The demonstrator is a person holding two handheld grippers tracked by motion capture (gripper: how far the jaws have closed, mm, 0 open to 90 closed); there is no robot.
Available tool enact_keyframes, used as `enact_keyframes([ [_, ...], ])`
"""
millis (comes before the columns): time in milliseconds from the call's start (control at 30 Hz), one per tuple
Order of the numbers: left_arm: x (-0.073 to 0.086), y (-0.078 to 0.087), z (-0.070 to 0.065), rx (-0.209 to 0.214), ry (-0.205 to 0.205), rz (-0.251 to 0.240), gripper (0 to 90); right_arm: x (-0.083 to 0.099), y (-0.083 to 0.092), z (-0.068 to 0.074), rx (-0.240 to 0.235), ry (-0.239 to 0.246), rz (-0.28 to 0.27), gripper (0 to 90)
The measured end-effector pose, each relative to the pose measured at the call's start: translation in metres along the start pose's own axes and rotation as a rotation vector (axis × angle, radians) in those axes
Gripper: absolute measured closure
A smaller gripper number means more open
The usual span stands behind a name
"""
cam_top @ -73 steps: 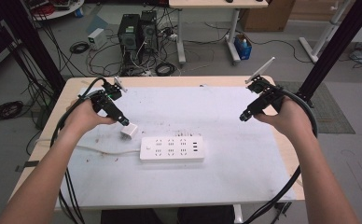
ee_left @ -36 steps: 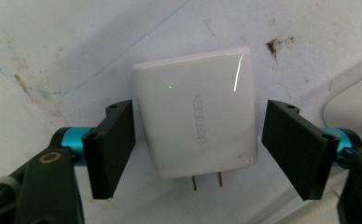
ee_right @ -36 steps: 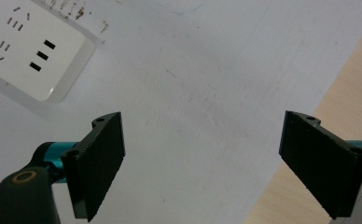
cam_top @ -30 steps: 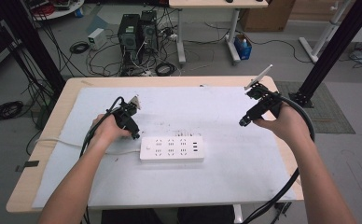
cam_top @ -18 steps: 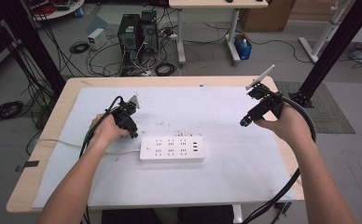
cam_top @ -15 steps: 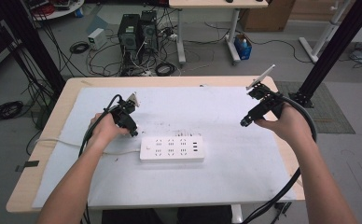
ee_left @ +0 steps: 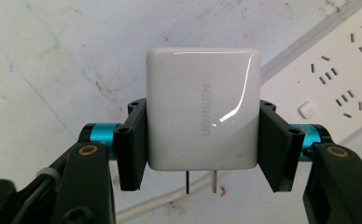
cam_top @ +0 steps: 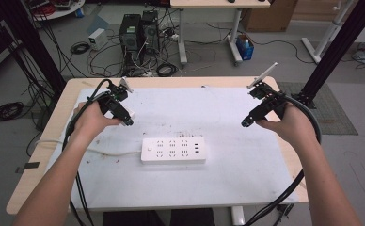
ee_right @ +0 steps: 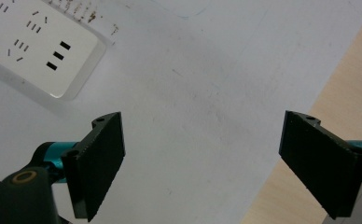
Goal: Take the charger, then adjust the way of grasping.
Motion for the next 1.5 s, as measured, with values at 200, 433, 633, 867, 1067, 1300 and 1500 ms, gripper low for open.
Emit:
enact_keyframes([
  [200, 0.004, 0.011, 0.000, 0.009, -0.003, -0.017, 42.4, -0.004, 0.003, -0.001, -0.008, -0.011, 0.000, 13.8],
  [433, 0.008, 0.025, -0.013, 0.062, -0.080, -0.090, 42.4, -0.003, 0.009, -0.003, -0.081, -0.162, -0.033, 13.9],
  [633, -0.002, 0.034, -0.040, 0.153, -0.242, -0.195, 42.5, -0.001, 0.011, -0.006, -0.255, -0.343, -0.045, 14.0],
  [867, -0.013, 0.033, -0.064, 0.231, -0.370, -0.313, 42.5, -0.006, 0.012, 0.006, -0.447, -0.392, -0.080, 16.5],
  [1067, -0.026, 0.027, -0.093, 0.313, -0.487, -0.417, 42.5, -0.018, 0.005, 0.023, -0.634, -0.416, -0.124, 21.1],
  [1300, -0.030, 0.022, -0.117, 0.337, -0.591, -0.466, 42.5, -0.029, -0.003, 0.035, -0.714, -0.426, -0.126, 21.3],
  [1500, -0.034, 0.021, -0.135, 0.378, -0.642, -0.516, 42.6, -0.044, -0.013, 0.051, -0.782, -0.402, -0.124, 27.0],
])
Point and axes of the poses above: each handheld gripper's, and its own axes: y roughly backward along the jaws, x roughly out of its underside, z roughly to its left, the point moved 1 cm from there along -y, roughly forward along the jaws, and after that the axes turned 2 degrees about y, right-handed, at the moved point
